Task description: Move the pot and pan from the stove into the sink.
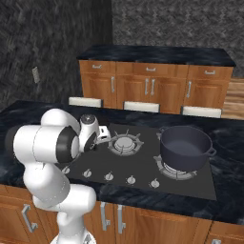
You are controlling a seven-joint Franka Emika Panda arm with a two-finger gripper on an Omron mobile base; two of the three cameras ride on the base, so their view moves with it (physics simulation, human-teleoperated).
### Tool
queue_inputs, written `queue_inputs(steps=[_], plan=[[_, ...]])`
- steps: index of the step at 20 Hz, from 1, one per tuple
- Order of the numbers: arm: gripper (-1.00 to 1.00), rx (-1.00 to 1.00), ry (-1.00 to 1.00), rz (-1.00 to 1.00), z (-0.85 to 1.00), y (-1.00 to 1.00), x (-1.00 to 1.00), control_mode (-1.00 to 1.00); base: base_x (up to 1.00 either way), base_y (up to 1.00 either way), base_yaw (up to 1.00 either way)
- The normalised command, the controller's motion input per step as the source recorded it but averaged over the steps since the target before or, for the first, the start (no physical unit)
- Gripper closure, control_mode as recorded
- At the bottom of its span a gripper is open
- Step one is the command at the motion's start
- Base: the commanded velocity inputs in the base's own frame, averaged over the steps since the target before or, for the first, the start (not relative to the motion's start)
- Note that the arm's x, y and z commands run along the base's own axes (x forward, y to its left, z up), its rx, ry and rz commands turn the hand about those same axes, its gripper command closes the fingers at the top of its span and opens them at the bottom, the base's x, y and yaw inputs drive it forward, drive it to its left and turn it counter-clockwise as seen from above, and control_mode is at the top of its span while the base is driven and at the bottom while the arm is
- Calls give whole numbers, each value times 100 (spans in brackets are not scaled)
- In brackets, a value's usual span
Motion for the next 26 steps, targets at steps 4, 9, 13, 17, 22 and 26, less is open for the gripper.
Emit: queue_inputs(steps=[4,9,13,17,22,26], plan=[[100,3,6,-4,30,0,8,-100,0,0,0],[100,4,14,-6,62,0,17,-100,0,0,0],[100,5,20,-7,84,0,12,-100,0,0,0],[100,5,20,-10,82,0,0,-100,0,0,0],[100,5,22,-8,76,-3,-13,-100,0,0,0],[100,5,23,-4,70,-5,-39,-100,0,0,0]])
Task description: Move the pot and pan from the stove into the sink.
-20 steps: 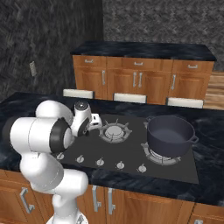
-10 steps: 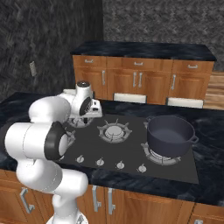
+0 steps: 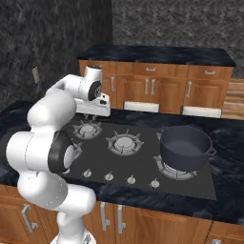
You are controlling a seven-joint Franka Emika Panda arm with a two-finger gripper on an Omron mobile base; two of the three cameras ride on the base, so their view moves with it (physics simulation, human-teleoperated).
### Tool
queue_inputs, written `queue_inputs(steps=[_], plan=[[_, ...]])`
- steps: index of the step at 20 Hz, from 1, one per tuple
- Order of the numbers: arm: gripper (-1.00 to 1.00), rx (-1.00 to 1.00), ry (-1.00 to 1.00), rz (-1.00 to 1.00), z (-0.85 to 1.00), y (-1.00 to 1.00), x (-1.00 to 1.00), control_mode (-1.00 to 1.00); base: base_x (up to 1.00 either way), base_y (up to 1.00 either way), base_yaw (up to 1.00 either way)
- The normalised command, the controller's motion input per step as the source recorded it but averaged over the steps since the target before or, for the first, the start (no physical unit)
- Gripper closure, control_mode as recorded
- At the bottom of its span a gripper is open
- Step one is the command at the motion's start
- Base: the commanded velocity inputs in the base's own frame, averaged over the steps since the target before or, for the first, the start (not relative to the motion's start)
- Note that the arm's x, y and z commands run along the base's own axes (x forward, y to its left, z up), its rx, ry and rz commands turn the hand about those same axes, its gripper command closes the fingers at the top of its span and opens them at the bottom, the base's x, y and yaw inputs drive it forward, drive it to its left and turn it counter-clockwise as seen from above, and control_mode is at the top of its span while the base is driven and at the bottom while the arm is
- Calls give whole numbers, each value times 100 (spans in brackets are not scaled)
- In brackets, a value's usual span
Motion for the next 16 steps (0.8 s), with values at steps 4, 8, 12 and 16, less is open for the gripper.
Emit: queue_inputs(steps=[4,8,12,16], plan=[[100,5,21,-2,72,-4,-55,-100,0,0,0],[100,3,18,-2,66,-2,-69,-100,0,0,0],[100,0,5,0,48,0,-95,-100,0,0,0],[100,0,-11,0,30,-4,-100,-100,0,0,0]])
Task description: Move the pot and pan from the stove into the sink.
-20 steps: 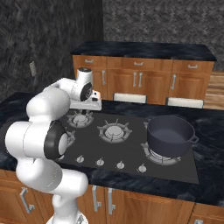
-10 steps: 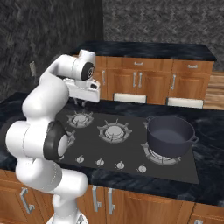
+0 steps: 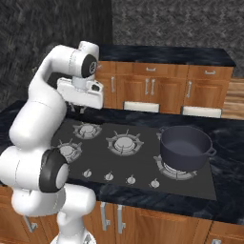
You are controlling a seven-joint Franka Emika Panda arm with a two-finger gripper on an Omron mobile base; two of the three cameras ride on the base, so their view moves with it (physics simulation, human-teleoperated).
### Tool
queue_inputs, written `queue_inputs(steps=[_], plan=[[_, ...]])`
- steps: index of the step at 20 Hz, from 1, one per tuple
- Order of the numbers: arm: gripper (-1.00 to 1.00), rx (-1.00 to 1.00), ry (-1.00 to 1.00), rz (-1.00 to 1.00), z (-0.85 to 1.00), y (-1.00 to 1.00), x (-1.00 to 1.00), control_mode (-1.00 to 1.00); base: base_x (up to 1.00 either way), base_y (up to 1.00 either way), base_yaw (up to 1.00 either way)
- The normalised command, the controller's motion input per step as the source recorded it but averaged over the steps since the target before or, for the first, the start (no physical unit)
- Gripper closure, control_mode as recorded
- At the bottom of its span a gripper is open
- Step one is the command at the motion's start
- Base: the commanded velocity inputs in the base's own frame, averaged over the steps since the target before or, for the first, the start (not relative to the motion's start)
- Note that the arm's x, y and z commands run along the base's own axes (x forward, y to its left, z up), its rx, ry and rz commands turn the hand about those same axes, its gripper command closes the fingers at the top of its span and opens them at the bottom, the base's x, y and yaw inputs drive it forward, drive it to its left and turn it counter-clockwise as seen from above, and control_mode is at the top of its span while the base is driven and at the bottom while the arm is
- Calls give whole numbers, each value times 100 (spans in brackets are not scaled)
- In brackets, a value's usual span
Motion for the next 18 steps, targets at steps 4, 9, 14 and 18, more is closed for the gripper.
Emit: queue_inputs(steps=[4,9,14,18], plan=[[100,0,-21,0,25,-7,-100,-100,0,0,0],[100,0,-28,0,14,-2,-100,-100,0,0,0],[100,-3,-30,2,0,0,-96,-100,0,0,0],[100,-9,-17,13,-38,0,-78,-100,0,0,0]])
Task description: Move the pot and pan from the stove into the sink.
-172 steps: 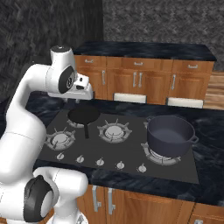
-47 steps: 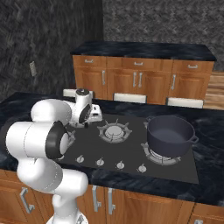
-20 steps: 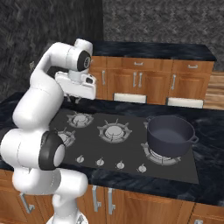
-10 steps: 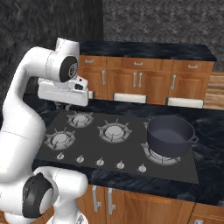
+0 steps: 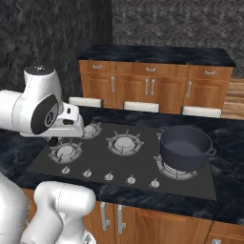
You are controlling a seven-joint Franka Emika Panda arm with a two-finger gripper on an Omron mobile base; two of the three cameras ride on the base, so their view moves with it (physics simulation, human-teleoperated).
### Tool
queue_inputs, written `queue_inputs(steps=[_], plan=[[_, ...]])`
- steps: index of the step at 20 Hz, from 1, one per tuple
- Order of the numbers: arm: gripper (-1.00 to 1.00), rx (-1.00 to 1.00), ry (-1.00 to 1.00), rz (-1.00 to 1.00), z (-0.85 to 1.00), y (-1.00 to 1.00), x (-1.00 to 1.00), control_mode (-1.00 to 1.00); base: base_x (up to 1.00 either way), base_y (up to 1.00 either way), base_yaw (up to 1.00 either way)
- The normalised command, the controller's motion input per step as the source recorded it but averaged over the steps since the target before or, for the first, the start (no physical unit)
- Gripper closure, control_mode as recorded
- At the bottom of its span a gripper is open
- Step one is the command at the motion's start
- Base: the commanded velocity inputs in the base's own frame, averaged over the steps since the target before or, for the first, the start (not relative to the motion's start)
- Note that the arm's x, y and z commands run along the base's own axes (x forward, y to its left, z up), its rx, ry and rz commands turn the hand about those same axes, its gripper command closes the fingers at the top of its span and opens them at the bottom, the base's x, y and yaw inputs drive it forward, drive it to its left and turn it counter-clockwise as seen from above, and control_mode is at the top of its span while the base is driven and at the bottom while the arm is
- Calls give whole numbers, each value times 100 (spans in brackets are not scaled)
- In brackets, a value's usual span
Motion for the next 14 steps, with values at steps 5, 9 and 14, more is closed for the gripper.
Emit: queue_inputs(steps=[5,9,14], plan=[[100,-6,-27,13,-24,0,-62,-100,0,0,0],[100,-1,-32,10,-13,-5,-50,-100,0,0,0],[100,0,0,0,0,0,0,-100,0,0,0]])
